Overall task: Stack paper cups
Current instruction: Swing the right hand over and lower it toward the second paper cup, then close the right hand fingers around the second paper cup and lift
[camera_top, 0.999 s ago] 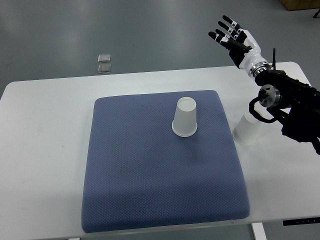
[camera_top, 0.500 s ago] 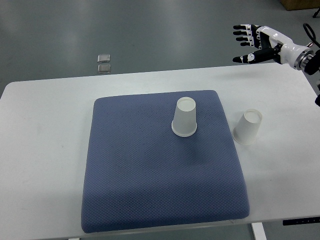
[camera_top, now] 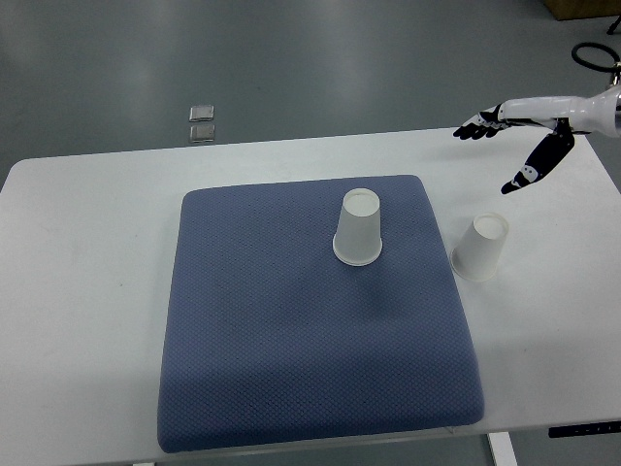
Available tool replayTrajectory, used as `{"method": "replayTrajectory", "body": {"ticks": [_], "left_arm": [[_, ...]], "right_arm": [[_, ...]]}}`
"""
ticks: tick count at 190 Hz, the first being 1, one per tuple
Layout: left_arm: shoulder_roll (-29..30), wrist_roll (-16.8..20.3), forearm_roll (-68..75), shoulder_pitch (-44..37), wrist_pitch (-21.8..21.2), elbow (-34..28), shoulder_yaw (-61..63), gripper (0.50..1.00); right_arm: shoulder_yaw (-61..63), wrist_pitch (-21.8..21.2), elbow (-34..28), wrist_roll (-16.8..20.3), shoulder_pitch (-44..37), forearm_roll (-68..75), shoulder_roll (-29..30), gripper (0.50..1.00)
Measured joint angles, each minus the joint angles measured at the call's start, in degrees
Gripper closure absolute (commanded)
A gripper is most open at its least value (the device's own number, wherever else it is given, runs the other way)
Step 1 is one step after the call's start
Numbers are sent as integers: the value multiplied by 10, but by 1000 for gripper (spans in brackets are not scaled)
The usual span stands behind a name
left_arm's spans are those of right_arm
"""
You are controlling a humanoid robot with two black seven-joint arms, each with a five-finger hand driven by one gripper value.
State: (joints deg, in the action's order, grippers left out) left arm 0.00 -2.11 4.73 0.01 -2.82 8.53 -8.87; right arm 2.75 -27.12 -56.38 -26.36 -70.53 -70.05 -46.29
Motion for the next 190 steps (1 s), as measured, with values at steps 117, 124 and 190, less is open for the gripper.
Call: {"method": "replayTrajectory", "body": {"ticks": [117, 124, 190], "left_arm": [[0, 0, 0, 0, 0, 0, 0, 500], [0, 0, 0, 0, 0, 0, 0, 500], [0, 0, 0, 0, 0, 0, 0, 500]], "right_arm": [[-88, 111, -2, 5, 41, -180, 55, 589], [-91, 118, 2, 6, 45, -183, 59, 589], [-96, 172, 36, 7, 63, -206, 82, 593]]}}
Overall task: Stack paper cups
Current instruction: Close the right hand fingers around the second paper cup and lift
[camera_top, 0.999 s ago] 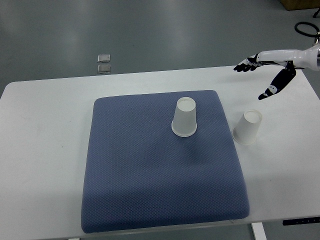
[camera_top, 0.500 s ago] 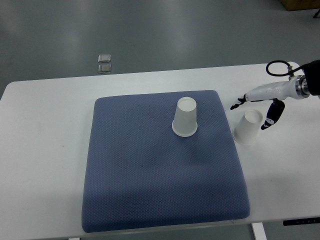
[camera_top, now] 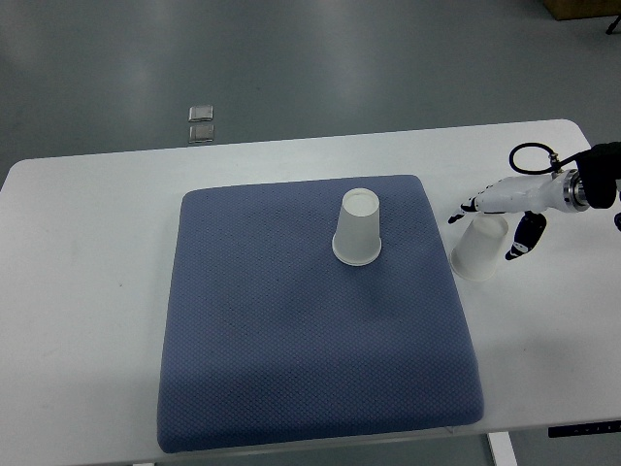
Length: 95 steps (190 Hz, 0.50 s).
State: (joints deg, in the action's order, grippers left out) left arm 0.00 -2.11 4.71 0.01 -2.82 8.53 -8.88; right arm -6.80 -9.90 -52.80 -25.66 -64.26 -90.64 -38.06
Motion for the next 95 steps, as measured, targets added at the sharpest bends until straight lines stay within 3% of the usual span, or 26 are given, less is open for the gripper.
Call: {"method": "replayTrajectory", "body": {"ticks": [36, 95], "left_arm": [[0, 0, 0, 0, 0, 0, 0, 500], [0, 0, 0, 0, 0, 0, 0, 500]], "right_arm": [[-9, 12, 1, 3, 0, -2, 5, 605], [-11, 18, 0, -3, -2, -2, 6, 671]]}}
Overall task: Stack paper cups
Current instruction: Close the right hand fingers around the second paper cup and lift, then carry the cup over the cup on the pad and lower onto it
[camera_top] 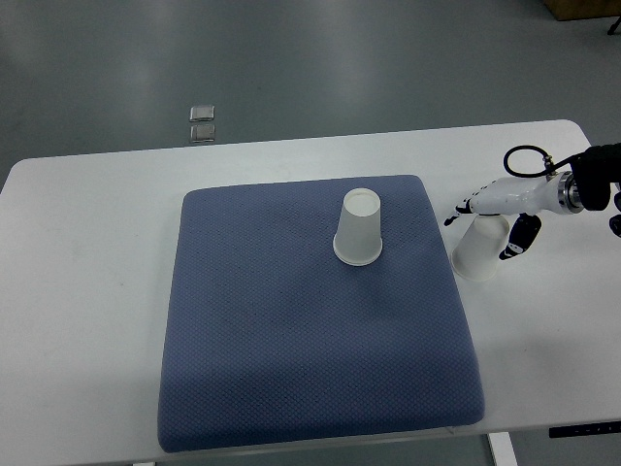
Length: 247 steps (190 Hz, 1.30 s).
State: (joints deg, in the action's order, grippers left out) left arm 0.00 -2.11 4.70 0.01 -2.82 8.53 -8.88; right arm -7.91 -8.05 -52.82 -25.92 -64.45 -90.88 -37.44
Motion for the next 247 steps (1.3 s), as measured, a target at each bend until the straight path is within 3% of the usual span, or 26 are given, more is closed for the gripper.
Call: {"method": "replayTrajectory", "body": {"ticks": [22, 38, 56, 74, 168, 247], "left_arm": [[0, 0, 0, 0, 0, 0, 0, 500], [0, 0, 0, 0, 0, 0, 0, 500], [0, 0, 0, 0, 0, 0, 0, 500], [0, 0, 0, 0, 0, 0, 0, 500], [0, 0, 0, 0, 0, 0, 0, 500], [0, 0, 0, 0, 0, 0, 0, 500]], "right_arm": [[0, 3, 0, 0, 0, 0, 0, 709], [0, 4, 0, -1, 0, 0, 0, 756], [-1, 4, 0, -1, 0, -2, 0, 844], [-3, 2, -1, -2, 0, -6, 0, 881], [-5, -5, -6, -3, -22, -7, -3, 881], [-4, -37, -28, -11, -122, -1, -13, 881]]}}
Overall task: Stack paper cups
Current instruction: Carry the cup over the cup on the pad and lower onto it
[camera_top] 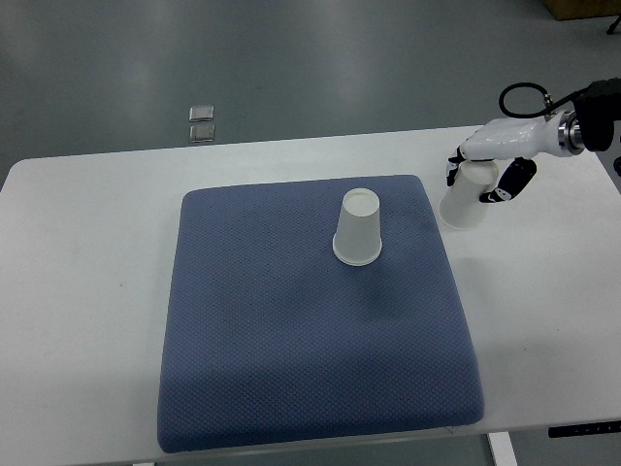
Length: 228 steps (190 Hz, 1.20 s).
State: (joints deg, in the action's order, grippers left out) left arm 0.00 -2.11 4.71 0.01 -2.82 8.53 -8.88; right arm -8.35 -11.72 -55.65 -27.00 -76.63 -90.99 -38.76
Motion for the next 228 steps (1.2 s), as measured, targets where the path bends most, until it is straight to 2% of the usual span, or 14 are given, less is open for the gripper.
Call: {"method": "replayTrajectory", "body": {"ticks": [57, 106, 178, 228], "left_arm": [[0, 0, 0, 0, 0, 0, 0, 500], [0, 0, 0, 0, 0, 0, 0, 500], [0, 0, 0, 0, 0, 0, 0, 500], [0, 0, 0, 0, 0, 0, 0, 500]], "right_arm": [[0, -49, -43, 0, -95, 2, 5, 879], [0, -80, -88, 0, -144, 4, 20, 877], [1, -100, -98, -1, -178, 26, 94, 871], [0, -109, -96, -1, -169, 34, 112, 871]]}}
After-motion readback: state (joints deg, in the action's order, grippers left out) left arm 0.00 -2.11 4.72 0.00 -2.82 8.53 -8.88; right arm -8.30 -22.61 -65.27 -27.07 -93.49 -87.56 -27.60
